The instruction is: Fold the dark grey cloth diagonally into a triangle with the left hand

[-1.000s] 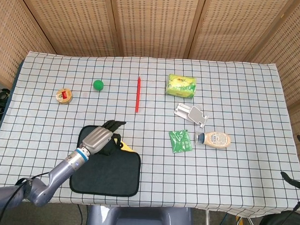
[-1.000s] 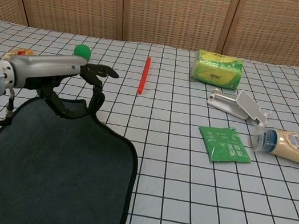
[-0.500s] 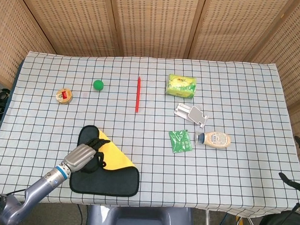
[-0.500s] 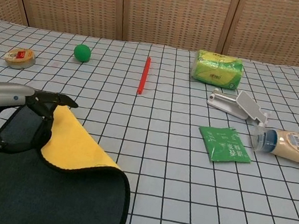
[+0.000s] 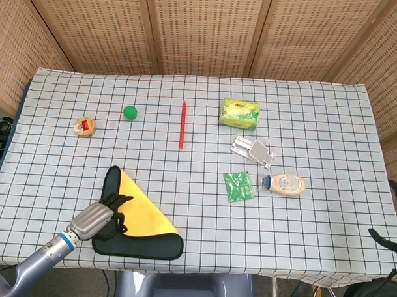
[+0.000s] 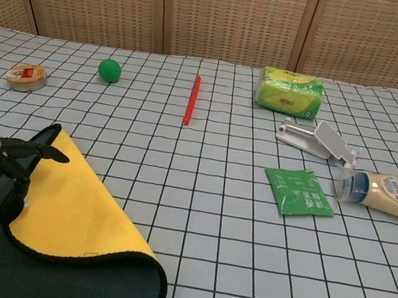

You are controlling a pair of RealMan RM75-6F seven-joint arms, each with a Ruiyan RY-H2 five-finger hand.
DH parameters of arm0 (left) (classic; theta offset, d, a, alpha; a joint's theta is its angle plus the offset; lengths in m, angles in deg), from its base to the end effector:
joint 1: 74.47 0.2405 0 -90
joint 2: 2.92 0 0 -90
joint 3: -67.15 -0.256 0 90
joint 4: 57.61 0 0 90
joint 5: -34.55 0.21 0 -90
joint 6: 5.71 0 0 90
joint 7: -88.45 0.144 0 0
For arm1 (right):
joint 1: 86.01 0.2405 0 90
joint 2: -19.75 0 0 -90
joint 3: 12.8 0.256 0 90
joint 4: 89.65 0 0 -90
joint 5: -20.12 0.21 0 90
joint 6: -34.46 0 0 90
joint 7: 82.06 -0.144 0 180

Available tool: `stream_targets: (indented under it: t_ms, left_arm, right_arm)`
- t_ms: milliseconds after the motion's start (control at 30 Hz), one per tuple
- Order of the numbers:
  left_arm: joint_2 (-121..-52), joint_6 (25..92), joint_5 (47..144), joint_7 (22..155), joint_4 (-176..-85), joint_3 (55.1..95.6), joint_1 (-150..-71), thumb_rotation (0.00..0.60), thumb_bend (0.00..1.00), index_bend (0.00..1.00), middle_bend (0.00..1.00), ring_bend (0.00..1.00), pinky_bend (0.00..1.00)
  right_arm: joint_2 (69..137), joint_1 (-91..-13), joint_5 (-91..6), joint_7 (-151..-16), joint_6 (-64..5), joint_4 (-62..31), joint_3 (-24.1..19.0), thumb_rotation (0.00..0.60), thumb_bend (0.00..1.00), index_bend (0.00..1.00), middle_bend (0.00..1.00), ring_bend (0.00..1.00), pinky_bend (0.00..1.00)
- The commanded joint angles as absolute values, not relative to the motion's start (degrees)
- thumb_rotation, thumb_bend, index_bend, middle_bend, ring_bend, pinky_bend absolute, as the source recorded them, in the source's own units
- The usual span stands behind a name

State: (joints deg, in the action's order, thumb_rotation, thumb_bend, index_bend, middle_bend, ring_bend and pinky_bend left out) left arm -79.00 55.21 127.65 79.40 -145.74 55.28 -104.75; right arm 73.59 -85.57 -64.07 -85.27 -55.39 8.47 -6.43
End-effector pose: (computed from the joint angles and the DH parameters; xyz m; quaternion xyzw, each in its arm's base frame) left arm -0.2459 0.2193 0.0115 -0.7913 -0.4428 -0.3225 0.2714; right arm -0.3070 -0.1681 0.2266 0.5498 -0.3613 0.4023 0.6367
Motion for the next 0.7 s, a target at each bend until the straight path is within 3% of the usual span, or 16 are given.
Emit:
stream_targets:
  t_ms: [33, 700]
  left_arm:
    - [-78.46, 55.98, 128.21, 79.09, -145.38, 54.30, -103.68, 0.600, 0.47, 0.57, 0.00, 0.00, 0.00]
    - [-77.93, 59.24, 131.21, 74.79, -141.94, 51.38, -99.14, 0.600, 0.47, 0.57, 0.00, 0.00, 0.00]
  right_arm:
    - [73.46, -85.67, -64.28, -85.52, -55.58, 8.53, -6.49, 0.600, 0.00, 0.00, 0.00, 0.00, 0.00]
    - [73.09, -86.09, -65.36, -86.12, -56.50, 8.83, -6.81, 0.600, 0.00, 0.00, 0.00, 0.00, 0.00]
